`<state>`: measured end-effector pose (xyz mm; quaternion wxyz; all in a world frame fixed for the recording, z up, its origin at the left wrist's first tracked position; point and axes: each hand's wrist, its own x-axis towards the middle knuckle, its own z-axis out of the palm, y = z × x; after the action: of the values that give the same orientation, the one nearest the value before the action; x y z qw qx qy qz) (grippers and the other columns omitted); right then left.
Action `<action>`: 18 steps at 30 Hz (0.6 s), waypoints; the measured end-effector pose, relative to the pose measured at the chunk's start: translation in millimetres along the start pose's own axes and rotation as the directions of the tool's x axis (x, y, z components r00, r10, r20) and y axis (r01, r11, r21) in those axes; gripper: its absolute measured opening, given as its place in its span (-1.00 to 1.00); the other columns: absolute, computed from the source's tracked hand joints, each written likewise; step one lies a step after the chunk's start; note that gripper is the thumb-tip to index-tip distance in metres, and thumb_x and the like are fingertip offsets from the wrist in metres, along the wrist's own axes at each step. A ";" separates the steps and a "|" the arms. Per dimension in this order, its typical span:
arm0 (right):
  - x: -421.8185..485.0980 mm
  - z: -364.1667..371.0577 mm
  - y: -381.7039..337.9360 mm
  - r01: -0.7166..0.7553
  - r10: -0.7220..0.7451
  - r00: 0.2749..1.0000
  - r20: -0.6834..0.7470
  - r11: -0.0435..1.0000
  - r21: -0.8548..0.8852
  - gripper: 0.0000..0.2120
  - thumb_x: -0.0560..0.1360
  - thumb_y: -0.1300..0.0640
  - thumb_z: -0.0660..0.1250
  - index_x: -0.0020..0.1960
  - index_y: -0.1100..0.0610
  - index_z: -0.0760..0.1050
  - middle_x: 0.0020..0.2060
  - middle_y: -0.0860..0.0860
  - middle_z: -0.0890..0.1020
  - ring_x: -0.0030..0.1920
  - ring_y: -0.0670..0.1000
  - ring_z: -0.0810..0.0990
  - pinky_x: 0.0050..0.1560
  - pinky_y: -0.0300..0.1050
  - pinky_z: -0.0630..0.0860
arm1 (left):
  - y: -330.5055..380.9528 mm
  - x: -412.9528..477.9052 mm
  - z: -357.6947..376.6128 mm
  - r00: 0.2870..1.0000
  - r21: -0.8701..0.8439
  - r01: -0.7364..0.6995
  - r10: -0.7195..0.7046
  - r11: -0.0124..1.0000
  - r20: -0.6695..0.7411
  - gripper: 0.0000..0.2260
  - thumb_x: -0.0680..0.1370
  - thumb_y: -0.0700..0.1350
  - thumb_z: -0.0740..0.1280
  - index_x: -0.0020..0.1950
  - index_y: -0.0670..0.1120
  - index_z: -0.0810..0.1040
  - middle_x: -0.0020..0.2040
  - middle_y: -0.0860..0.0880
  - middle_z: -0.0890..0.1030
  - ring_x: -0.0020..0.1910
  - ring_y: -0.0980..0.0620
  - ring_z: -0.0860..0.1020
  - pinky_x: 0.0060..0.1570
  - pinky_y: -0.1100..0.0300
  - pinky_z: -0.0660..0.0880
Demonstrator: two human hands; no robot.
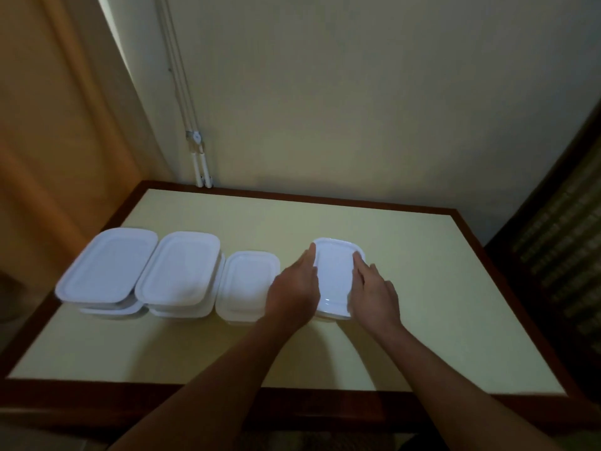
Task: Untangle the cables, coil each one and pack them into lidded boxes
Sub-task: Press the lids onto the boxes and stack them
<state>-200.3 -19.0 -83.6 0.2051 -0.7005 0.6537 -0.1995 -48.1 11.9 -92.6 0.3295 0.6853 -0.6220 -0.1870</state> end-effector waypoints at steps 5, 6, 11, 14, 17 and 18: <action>5.1 20.0 -50.4 0.076 -0.076 0.997 0.011 0.997 0.034 -0.55 0.73 0.02 -0.04 0.60 -0.03 0.21 0.27 0.13 0.56 0.23 0.22 0.52 0.28 0.08 0.43 | -23.8 6.2 -58.5 0.997 0.127 -0.038 0.047 0.991 -0.066 -0.50 0.70 0.05 0.06 0.62 -0.05 0.13 0.45 -0.11 0.47 0.34 -0.11 0.49 0.36 0.02 0.34; 4.5 24.6 -61.6 0.091 -0.092 0.996 0.020 0.995 0.044 -0.55 0.73 0.02 -0.04 0.60 -0.03 0.21 0.27 0.13 0.57 0.23 0.22 0.52 0.27 0.07 0.44 | -31.1 7.5 -69.5 0.998 0.158 -0.008 0.017 0.987 -0.056 -0.49 0.70 0.07 0.07 0.63 -0.03 0.10 0.43 -0.11 0.49 0.32 -0.11 0.50 0.34 0.01 0.35; -3.4 56.1 -104.1 0.162 -0.165 0.983 0.080 0.986 0.046 -0.55 0.72 0.02 -0.03 0.60 -0.03 0.20 0.24 0.14 0.61 0.18 0.21 0.56 0.21 0.08 0.50 | -74.0 2.1 -112.7 0.994 0.254 0.095 -0.078 0.962 -0.079 -0.48 0.68 0.13 0.11 0.62 0.02 0.14 0.44 -0.07 0.47 0.37 -0.09 0.46 0.43 -0.02 0.29; -9.1 70.5 -116.5 0.162 -0.162 0.974 0.160 0.987 0.011 -0.52 0.71 0.08 0.00 0.62 -0.05 0.10 0.24 0.13 0.61 0.20 0.19 0.56 0.20 0.08 0.52 | -99.0 -4.4 -129.9 0.996 0.261 0.081 -0.066 0.962 -0.066 -0.50 0.67 0.11 0.16 0.59 0.00 0.24 0.49 -0.06 0.43 0.44 -0.08 0.40 0.48 -0.03 0.23; -10.9 73.2 -121.5 0.136 -0.139 0.974 0.181 0.990 0.029 -0.53 0.72 0.03 -0.02 0.62 -0.07 0.09 0.23 0.12 0.61 0.20 0.18 0.57 0.18 0.03 0.51 | -117.0 -9.5 -144.4 0.999 0.337 0.038 -0.030 0.941 -0.031 -0.51 0.66 0.12 0.15 0.57 -0.01 0.29 0.49 -0.04 0.42 0.44 -0.07 0.39 0.48 -0.05 0.24; -11.4 72.4 -122.1 0.129 -0.135 0.973 0.186 0.991 0.046 -0.53 0.72 -0.03 -0.03 0.62 -0.08 0.11 0.27 0.11 0.59 0.24 0.18 0.55 0.22 0.03 0.49 | -122.2 -11.4 -149.4 0.999 0.357 0.030 -0.020 0.934 -0.034 -0.50 0.65 0.14 0.13 0.56 -0.02 0.31 0.48 -0.04 0.44 0.43 -0.08 0.40 0.46 -0.06 0.26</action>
<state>-59.6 1.8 -77.3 0.2640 -0.7546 0.5800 -0.1566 138.7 56.8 -71.4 0.2061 0.7443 -0.6320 -0.0649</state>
